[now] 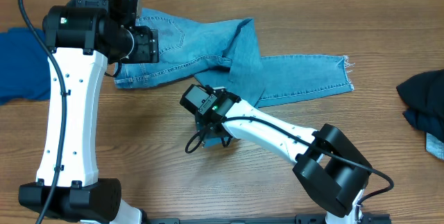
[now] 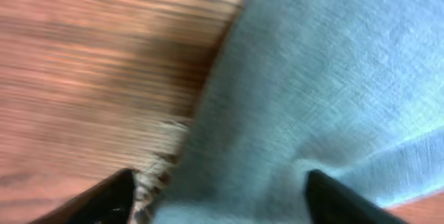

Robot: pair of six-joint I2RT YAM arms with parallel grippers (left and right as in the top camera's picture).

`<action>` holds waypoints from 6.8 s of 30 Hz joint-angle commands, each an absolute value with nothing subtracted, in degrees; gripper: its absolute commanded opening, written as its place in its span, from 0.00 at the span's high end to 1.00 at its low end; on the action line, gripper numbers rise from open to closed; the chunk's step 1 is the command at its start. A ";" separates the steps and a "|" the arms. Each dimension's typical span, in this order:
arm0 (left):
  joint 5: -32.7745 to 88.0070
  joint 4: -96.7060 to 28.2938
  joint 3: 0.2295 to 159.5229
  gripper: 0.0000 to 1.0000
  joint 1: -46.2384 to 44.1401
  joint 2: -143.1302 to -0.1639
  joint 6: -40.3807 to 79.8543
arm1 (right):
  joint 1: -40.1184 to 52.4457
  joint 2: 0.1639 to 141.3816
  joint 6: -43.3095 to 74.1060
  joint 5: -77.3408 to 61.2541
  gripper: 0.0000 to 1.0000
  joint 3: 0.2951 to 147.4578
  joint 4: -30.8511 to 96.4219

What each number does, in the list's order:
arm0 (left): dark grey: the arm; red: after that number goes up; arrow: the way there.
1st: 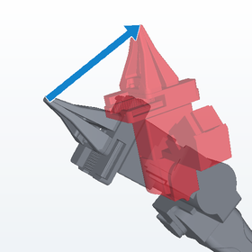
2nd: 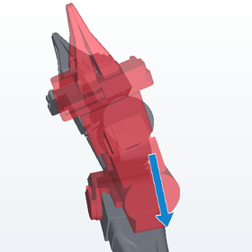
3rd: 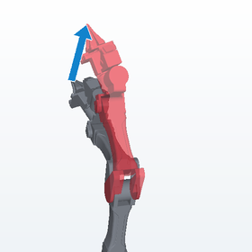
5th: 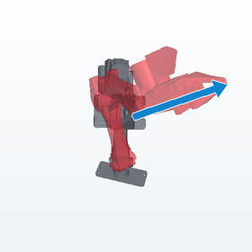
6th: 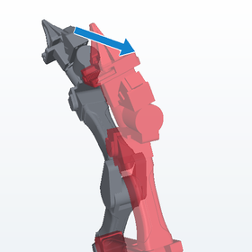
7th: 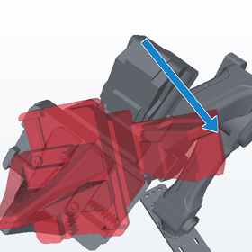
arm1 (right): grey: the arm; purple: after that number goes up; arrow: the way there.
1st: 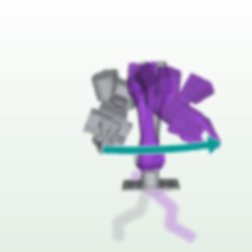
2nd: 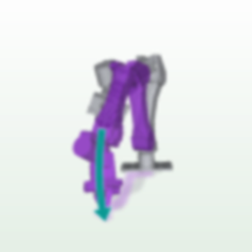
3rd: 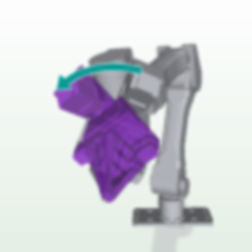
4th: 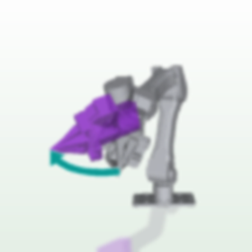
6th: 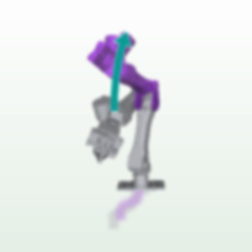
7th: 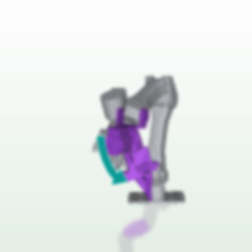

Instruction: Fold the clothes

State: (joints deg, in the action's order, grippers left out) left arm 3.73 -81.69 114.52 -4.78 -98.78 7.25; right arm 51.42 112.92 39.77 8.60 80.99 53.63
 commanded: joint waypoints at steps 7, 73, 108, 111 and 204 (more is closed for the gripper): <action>4.75 -81.91 115.13 0.25 -4.91 -98.78 6.20 | 51.27 112.05 40.99 12.93 0.65 82.08 56.27; 5.78 -74.02 115.13 0.16 -4.84 -98.78 6.83 | 0.69 72.23 -36.10 -39.40 0.96 111.44 50.87; 2.79 -73.87 115.13 0.04 -4.84 -98.78 6.85 | 0.67 67.16 -47.29 -13.45 0.89 111.44 75.85; 2.52 -73.89 115.13 0.02 -4.84 -98.78 6.83 | 0.67 67.16 -44.64 -10.61 0.89 111.44 74.26; 26.39 -71.79 115.42 0.96 12.29 -98.78 -0.05 | 0.62 84.36 -7.88 -19.40 0.35 111.39 75.94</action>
State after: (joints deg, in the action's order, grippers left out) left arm 27.16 -66.83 114.76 12.29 -103.50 3.79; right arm 0.78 84.82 -8.12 -19.11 110.63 76.23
